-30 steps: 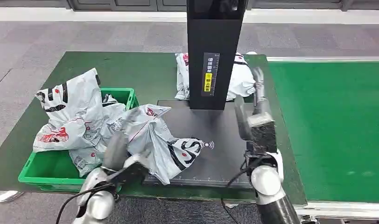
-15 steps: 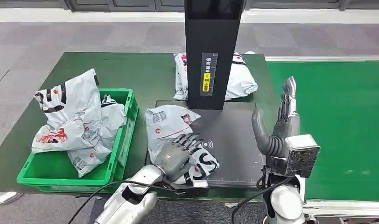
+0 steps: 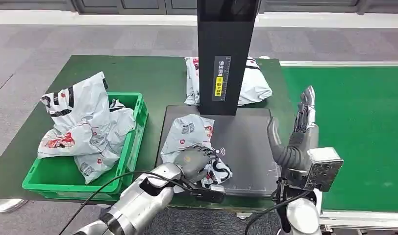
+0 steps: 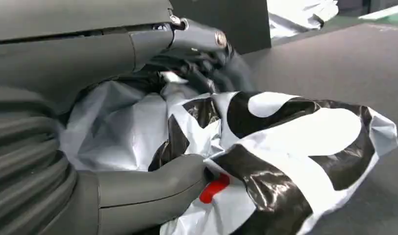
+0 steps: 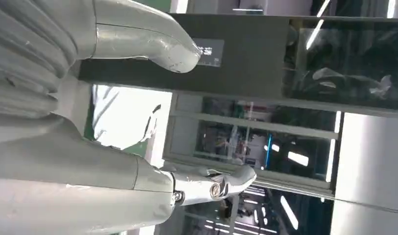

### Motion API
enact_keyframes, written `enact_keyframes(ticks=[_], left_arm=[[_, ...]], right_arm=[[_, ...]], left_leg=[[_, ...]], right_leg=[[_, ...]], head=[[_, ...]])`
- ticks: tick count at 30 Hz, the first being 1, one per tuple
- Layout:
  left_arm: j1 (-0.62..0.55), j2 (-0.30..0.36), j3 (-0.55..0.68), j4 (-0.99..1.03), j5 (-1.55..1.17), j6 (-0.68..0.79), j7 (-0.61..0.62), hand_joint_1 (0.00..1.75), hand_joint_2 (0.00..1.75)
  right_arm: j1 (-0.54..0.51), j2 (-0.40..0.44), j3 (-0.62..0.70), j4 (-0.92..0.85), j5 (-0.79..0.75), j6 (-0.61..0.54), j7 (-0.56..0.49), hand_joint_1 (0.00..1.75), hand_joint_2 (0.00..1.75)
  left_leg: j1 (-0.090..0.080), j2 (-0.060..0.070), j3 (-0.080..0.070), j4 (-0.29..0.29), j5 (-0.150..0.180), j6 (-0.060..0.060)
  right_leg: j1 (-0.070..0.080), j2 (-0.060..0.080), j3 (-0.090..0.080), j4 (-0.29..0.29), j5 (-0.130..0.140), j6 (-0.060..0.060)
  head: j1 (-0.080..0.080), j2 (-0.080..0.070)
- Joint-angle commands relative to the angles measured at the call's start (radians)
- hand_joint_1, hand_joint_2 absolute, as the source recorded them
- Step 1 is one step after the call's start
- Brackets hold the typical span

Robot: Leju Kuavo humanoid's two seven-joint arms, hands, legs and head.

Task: Moved the parcel from conveyor to table for the left to box.

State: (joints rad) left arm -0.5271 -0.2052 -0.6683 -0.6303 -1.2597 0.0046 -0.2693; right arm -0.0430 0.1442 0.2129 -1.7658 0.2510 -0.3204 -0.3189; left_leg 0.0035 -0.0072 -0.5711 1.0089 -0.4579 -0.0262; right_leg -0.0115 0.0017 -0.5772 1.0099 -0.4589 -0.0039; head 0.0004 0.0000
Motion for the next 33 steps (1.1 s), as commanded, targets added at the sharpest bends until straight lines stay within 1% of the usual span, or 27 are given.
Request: enact_keyframes(ticks=[1,2,3,4,5,7,11,13,14,15,17,18,20,23,33], left_arm=[[-0.049,0.04,-0.032,0.118,-0.002,0.076,0.066,1.75,1.75],[-0.046,0.042,-0.024,0.106,-0.003,0.097,0.08,1.75,1.75],[-0.04,0.051,-0.005,0.064,-0.023,0.181,0.137,1.75,1.75],[-0.036,0.057,0.011,0.035,-0.025,0.232,0.155,1.75,1.75],[-0.025,0.073,0.046,-0.036,-0.047,0.301,0.191,1.75,1.75],[-0.014,0.087,0.063,-0.093,-0.052,0.271,0.188,1.75,1.75],[0.05,0.114,0.151,-0.273,-0.162,0.476,0.243,1.75,1.75],[0.081,0.129,0.191,-0.378,-0.199,0.567,0.251,1.75,1.75],[0.099,0.139,0.219,-0.45,-0.236,0.667,0.264,1.75,1.75],[0.111,0.143,0.243,-0.498,-0.253,0.693,0.266,1.75,1.75],[0.153,0.148,0.292,-0.67,-0.282,0.694,0.242,1.75,1.75],[0.172,0.153,0.324,-0.772,-0.302,0.694,0.239,1.75,1.75],[0.191,0.161,0.369,-0.896,-0.311,0.694,0.239,1.75,1.75],[0.205,0.154,0.452,-1.004,-0.311,0.694,0.204,1.75,1.75],[0.205,0.154,0.452,-1.004,-0.311,0.694,0.204,1.75,1.75]], right_arm=[[0.079,0.001,-0.115,-0.014,-0.043,-0.004,-0.015,0.0,1.75],[0.084,0.003,-0.119,-0.015,-0.042,-0.004,-0.016,0.0,1.75],[0.097,0.007,-0.13,-0.023,-0.042,-0.005,-0.021,0.0,1.75],[0.101,0.011,-0.136,-0.027,-0.042,-0.006,-0.022,0.0,1.75],[0.11,0.016,-0.145,-0.037,-0.044,0.003,-0.021,0.0,1.75],[0.114,0.02,-0.15,-0.042,-0.045,0.009,-0.021,0.0,1.75],[0.122,0.02,-0.152,-0.032,-0.054,0.018,-0.02,0.0,1.75],[0.122,0.017,-0.15,-0.023,-0.069,0.017,-0.027,0.0,1.75],[0.123,0.015,-0.148,-0.017,-0.075,0.014,-0.029,0.0,1.75],[0.123,0.014,-0.146,-0.012,-0.083,0.012,-0.032,0.0,1.75],[0.122,0.011,-0.142,-0.004,-0.093,0.0,-0.036,0.0,1.75],[0.124,0.011,-0.143,0.003,-0.1,-0.005,-0.037,0.0,1.75],[0.128,0.01,-0.145,0.018,-0.11,-0.011,-0.041,0.0,1.75],[0.148,-0.005,-0.147,0.038,-0.133,-0.016,-0.06,0.0,1.75],[0.148,-0.005,-0.147,0.038,-0.133,-0.016,-0.06,0.0,1.75]], left_leg=[[0.001,0.0,-0.001,-0.003,0.003,0.001],[0.001,0.001,-0.002,-0.004,0.004,0.001],[0.001,0.001,0.0,-0.002,0.002,0.0],[0.001,0.002,-0.001,-0.003,0.003,0.0],[0.001,0.002,-0.002,-0.003,0.003,0.0],[0.0,0.002,-0.001,-0.002,0.002,0.0],[0.001,0.004,-0.002,-0.002,0.003,-0.002],[0.001,0.001,-0.004,-0.001,0.004,-0.003],[0.001,0.003,-0.004,-0.002,0.004,-0.003],[0.001,0.003,-0.005,-0.001,0.004,-0.003],[0.002,0.006,-0.006,-0.001,0.003,-0.003],[0.001,0.005,-0.006,-0.001,0.003,-0.003],[0.002,0.006,-0.01,0.001,0.003,-0.004],[0.002,0.005,-0.01,0.001,0.003,-0.004],[0.002,0.003,-0.009,-0.003,0.004,-0.003]], right_leg=[[0.001,-0.001,0.0,-0.004,0.004,0.0],[0.001,0.0,-0.001,-0.005,0.005,0.0],[0.001,0.0,0.0,-0.003,0.003,0.0],[0.001,0.001,-0.001,-0.004,0.004,0.0],[0.001,0.002,-0.002,-0.003,0.004,0.001],[0.001,0.002,-0.002,-0.002,0.004,0.001],[0.001,0.004,-0.005,-0.002,0.005,-0.001],[0.001,0.002,-0.006,-0.002,0.004,-0.001],[0.002,0.004,-0.007,-0.002,0.005,-0.001],[0.002,0.004,-0.007,-0.001,0.004,-0.001],[0.003,0.006,-0.008,-0.001,0.004,-0.001],[0.003,0.006,-0.009,-0.001,0.004,-0.001],[0.003,0.006,-0.013,0.001,0.004,-0.001],[0.003,0.006,-0.013,0.001,0.004,-0.001],[0.003,0.003,-0.011,-0.003,0.004,-0.001]], head=[[0.0,0.0],[0.0,0.0],[0.0,0.0],[0.0,0.0],[0.0,0.0],[0.0,0.0],[0.0,0.0],[0.0,0.0],[0.0,0.0],[0.0,0.0],[0.0,0.0],[0.0,0.0],[0.0,0.0],[0.0,0.0],[0.0,0.0]])
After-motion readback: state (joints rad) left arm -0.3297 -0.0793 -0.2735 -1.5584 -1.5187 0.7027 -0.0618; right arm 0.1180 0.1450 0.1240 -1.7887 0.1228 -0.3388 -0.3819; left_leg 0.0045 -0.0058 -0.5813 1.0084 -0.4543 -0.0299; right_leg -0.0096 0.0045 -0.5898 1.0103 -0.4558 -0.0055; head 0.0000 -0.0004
